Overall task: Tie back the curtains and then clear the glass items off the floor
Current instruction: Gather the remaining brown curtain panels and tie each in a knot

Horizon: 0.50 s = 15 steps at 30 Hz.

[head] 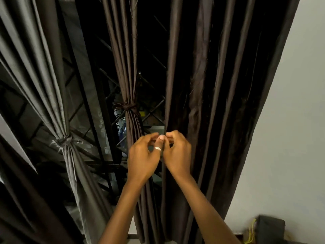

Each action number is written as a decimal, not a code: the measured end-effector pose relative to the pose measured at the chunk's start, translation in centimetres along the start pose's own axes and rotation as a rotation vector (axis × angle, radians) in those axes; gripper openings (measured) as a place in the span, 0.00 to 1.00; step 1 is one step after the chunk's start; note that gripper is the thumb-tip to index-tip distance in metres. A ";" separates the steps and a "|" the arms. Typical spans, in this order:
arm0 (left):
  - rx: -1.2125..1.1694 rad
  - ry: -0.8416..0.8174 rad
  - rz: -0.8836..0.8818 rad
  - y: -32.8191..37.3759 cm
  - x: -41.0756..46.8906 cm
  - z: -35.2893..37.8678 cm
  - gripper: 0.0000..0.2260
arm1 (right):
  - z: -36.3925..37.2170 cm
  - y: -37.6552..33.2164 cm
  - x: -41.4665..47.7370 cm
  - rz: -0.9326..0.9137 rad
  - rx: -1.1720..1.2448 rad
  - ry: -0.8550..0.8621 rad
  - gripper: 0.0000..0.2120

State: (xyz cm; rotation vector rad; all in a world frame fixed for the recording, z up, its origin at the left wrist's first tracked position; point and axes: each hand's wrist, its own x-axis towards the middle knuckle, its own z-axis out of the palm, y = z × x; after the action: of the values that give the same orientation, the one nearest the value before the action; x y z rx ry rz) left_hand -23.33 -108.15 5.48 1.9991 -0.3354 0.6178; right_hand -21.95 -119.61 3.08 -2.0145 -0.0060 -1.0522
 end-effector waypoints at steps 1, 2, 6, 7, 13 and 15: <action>0.029 0.008 -0.007 0.8 0.5 0.1 0.20 | 0.1 -0.3 -0.5 -0.021 0.012 -0.009 0.06; 0.070 0.012 -0.012 1.5 1.0 0.3 0.21 | 0.3 -0.7 -1.0 -0.037 0.020 -0.017 0.08; 0.228 0.016 -0.081 3.8 2.8 0.3 0.22 | 0.8 -1.6 -1.7 -0.012 0.083 -0.029 0.10; 0.255 0.016 -0.105 4.0 2.9 0.2 0.22 | 0.9 -1.6 -1.8 0.000 0.094 -0.025 0.10; 0.232 -0.013 -0.135 3.2 3.0 0.8 0.16 | 0.8 -1.4 -1.4 0.007 0.045 0.014 0.07; 0.254 -0.017 -0.109 3.1 3.3 0.9 0.17 | 0.8 -1.7 -1.3 0.021 0.031 0.020 0.10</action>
State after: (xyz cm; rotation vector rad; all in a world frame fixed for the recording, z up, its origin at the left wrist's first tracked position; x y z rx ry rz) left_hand -21.82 -110.35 9.17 2.2503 -0.1625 0.5984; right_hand -22.86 -117.50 3.10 -1.9722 0.0095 -1.0526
